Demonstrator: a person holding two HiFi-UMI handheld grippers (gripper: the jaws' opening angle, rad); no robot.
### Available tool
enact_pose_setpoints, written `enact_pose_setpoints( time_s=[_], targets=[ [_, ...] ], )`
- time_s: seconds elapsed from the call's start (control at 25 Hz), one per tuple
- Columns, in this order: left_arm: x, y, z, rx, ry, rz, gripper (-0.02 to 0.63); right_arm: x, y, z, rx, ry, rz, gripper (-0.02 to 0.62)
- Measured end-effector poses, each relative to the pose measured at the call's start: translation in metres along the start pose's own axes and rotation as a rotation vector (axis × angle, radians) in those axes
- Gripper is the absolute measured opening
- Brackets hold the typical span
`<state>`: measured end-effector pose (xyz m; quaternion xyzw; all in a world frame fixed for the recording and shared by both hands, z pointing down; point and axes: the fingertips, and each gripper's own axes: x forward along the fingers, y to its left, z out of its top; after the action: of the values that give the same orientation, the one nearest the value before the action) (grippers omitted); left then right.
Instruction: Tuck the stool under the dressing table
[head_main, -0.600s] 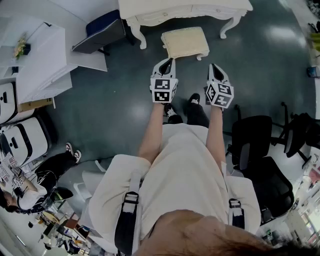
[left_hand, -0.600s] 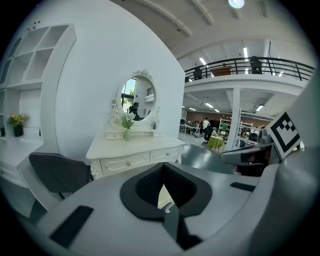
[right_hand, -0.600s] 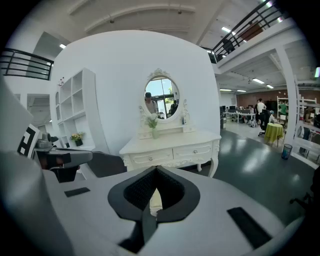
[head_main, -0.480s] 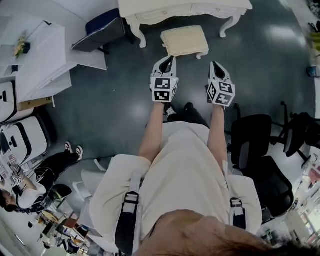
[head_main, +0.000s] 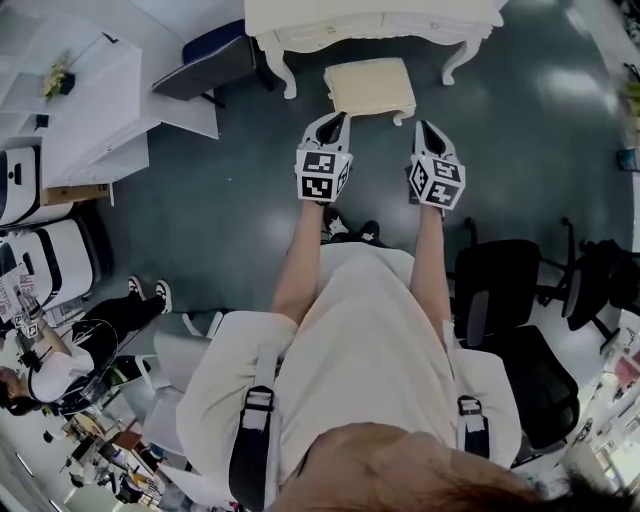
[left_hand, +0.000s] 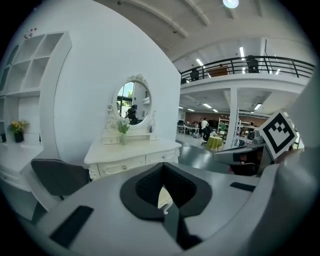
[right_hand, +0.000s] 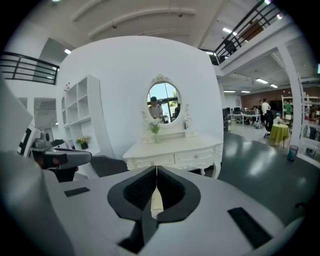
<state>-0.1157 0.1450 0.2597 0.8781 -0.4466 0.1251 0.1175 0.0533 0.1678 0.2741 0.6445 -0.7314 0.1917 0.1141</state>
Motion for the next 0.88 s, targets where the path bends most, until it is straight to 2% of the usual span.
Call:
enact_pose_setpoints(
  time_s=[0.36, 0.52, 0.72, 0.88],
  targets=[
    [-0.006, -0.018, -0.014, -0.043, 0.016, 0.080, 0.014, -0.023, -0.026, -0.008, 0.057, -0.019, 0.081, 0.044],
    [-0.005, -0.019, -0.021, -0.049, 0.036, 0.117, 0.014, -0.026, -0.039, -0.010, 0.051, -0.009, 0.079, 0.043],
    [0.010, -0.014, -0.019, -0.036, 0.038, 0.151, 0.014, -0.016, -0.057, -0.004, 0.101, -0.027, 0.094, 0.043],
    [0.025, 0.001, -0.018, -0.055, 0.046, 0.200, 0.014, -0.002, -0.066, 0.004, 0.052, -0.026, 0.080, 0.043]
  ],
)
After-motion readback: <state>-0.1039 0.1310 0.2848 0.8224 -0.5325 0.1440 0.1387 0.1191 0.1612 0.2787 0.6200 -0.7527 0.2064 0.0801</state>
